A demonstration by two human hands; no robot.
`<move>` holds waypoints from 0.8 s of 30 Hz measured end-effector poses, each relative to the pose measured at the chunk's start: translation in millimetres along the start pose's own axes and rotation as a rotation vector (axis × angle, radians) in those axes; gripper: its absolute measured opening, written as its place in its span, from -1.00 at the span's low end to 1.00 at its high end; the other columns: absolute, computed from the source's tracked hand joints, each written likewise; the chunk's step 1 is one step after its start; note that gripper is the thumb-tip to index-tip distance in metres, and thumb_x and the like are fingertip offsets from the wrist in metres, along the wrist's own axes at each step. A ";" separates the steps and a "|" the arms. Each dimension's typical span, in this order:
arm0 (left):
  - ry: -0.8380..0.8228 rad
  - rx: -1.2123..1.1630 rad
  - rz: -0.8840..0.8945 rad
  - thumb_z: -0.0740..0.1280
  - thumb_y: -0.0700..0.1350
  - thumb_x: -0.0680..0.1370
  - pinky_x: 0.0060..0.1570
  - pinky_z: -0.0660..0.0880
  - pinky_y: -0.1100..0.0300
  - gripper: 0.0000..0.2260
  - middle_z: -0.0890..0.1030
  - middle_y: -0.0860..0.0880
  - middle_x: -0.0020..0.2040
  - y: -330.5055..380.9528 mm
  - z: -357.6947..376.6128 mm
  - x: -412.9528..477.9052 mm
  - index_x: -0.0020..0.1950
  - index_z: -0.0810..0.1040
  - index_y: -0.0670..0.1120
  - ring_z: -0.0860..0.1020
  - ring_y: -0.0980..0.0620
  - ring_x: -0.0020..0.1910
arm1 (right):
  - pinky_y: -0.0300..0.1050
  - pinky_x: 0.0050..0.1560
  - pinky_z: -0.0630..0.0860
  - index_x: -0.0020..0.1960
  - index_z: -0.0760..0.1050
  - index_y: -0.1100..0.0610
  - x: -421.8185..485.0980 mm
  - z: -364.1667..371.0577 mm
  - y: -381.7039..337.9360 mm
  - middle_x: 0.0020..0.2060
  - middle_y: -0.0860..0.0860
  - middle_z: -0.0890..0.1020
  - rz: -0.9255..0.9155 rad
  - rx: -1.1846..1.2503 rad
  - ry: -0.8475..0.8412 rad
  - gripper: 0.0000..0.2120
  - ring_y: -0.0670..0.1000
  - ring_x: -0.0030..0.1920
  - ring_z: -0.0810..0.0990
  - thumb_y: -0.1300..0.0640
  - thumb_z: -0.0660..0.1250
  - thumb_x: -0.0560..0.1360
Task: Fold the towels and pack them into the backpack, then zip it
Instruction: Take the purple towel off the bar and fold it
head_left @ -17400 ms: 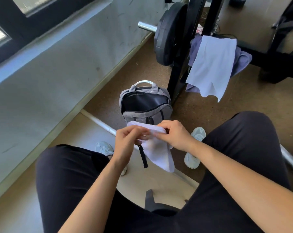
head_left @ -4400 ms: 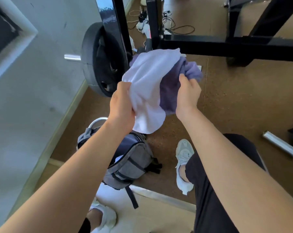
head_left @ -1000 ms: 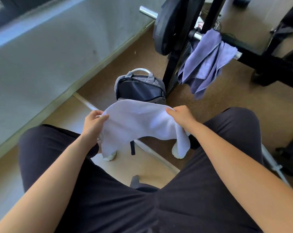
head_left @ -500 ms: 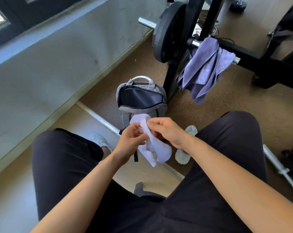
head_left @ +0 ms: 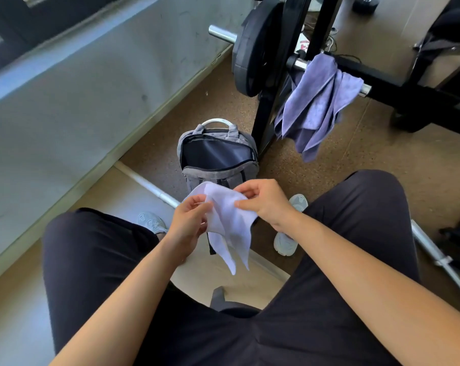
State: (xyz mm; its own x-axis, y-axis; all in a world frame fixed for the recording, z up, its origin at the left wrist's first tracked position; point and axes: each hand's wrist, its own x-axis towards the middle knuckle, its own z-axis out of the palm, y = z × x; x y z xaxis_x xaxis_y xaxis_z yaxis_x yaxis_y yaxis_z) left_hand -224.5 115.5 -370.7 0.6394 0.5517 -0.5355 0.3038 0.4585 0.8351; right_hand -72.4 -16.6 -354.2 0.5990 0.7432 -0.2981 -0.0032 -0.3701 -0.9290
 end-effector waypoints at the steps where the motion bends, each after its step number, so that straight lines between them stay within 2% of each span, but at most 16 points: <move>1: 0.022 -0.023 -0.004 0.36 -0.27 0.58 -0.23 0.47 0.10 -0.89 0.54 -0.11 -0.21 1.4 -1.1 0.4 -0.08 0.52 -0.08 0.51 -0.09 -0.25 | -0.16 -0.11 0.55 0.06 0.69 0.23 1.5 -1.3 2.4 -0.19 0.05 0.70 0.011 0.018 0.072 -0.77 -0.09 -0.20 0.64 0.38 0.51 0.42; 4: 0.002 -0.051 0.013 0.34 -0.31 0.57 -0.32 0.39 0.15 -0.71 0.48 -0.03 -0.30 3.4 -4.5 2.0 -0.25 0.40 -0.01 0.48 0.00 -0.36 | -0.11 -0.13 0.55 -0.04 0.71 0.20 2.0 -1.3 4.5 -0.19 0.07 0.71 0.048 0.034 0.176 -0.87 0.00 -0.16 0.65 0.33 0.51 0.43; 6: -0.085 -0.055 0.023 0.35 -0.29 0.59 -0.31 0.40 0.18 -0.69 0.44 -0.02 -0.27 3.9 -2.3 0.1 -0.26 0.38 0.00 0.44 0.01 -0.34 | -0.12 -0.08 0.54 -0.06 0.70 0.16 0.1 3.0 2.4 -0.19 0.04 0.71 0.061 0.090 0.149 -0.88 -0.02 -0.13 0.65 0.33 0.50 0.45; 8: -0.161 -0.055 0.019 0.35 -0.27 0.62 -0.29 0.45 0.21 -0.72 0.47 0.01 -0.29 2.7 1.9 -2.7 -0.22 0.39 -0.02 0.48 0.06 -0.35 | -0.11 0.05 0.59 0.05 0.68 0.18 -1.4 10.2 0.8 -0.09 0.07 0.72 0.064 0.172 0.024 -0.82 0.00 -0.02 0.67 0.37 0.45 0.49; 11: -0.189 -0.081 0.006 0.36 -0.27 0.62 -0.24 0.49 0.19 -0.77 0.58 0.02 -0.25 3.6 5.7 -4.7 -0.16 0.43 -0.05 0.55 0.07 -0.33 | 0.01 0.26 0.59 0.28 0.59 0.25 -2.4 16.5 -3.1 0.10 0.19 0.69 0.087 0.284 -0.164 -0.64 0.09 0.17 0.66 0.44 0.39 0.51; 15: -0.130 -0.182 -0.001 0.42 -0.21 0.53 -0.20 0.49 0.16 -0.82 0.56 -0.06 -0.18 8.0 -1.7 -1.9 -0.17 0.47 -0.03 0.55 -0.03 -0.24 | -0.04 0.27 0.57 0.41 0.48 0.23 -3.5 13.6 -8.3 0.26 0.17 0.64 0.089 0.348 -0.262 -0.47 0.09 0.27 0.63 0.54 0.30 0.49; 17: -0.106 -0.238 -0.023 0.42 -0.21 0.53 -0.17 0.51 0.16 -0.83 0.55 -0.11 -0.16 8.5 -3.8 -0.8 -0.19 0.49 -0.03 0.53 -0.06 -0.20 | -0.05 0.23 0.59 0.40 0.49 0.22 -5.6 15.9 -8.1 0.24 0.15 0.65 0.067 0.358 -0.255 -0.45 0.08 0.23 0.65 0.57 0.29 0.47; 19: -0.093 -0.283 -0.032 0.43 -0.21 0.52 -0.13 0.46 0.14 -0.84 0.53 -0.12 -0.14 6.9 -4.2 1.3 -0.20 0.51 -0.02 0.48 -0.06 -0.17 | -0.08 0.16 0.60 0.29 0.56 0.18 -6.8 20.6 -5.7 0.13 0.12 0.69 0.027 0.313 -0.177 -0.51 0.03 0.14 0.69 0.56 0.34 0.45; 22: -0.081 -0.288 -0.036 0.33 -0.29 0.63 -0.13 0.53 0.19 -0.82 0.61 -0.10 -0.15 8.8 -2.2 1.0 -0.12 0.49 -0.05 0.58 -0.04 -0.17 | -0.10 0.11 0.60 0.11 0.63 0.09 -5.6 26.6 -2.6 -0.05 0.05 0.72 -0.015 0.240 -0.082 -0.61 -0.01 0.02 0.70 0.50 0.41 0.44; 24: -0.077 -0.298 -0.035 0.30 -0.31 0.64 -0.15 0.61 0.23 -0.83 0.66 -0.10 -0.13 10.3 -1.0 0.6 -0.08 0.51 -0.08 0.63 -0.04 -0.15 | -0.10 0.11 0.61 0.06 0.64 0.06 -5.0 27.0 -2.6 -0.07 0.03 0.73 -0.026 0.233 -0.068 -0.64 0.00 0.02 0.70 0.47 0.43 0.45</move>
State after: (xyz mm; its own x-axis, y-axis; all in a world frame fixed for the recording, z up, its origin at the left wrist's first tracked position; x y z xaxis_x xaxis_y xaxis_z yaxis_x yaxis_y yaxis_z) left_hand -221.7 121.2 -362.5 0.6872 0.4828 -0.5429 0.1132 0.6669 0.7365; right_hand -97.0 -4.3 -356.2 0.5461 0.7894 -0.2806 -0.1779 -0.2180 -0.9596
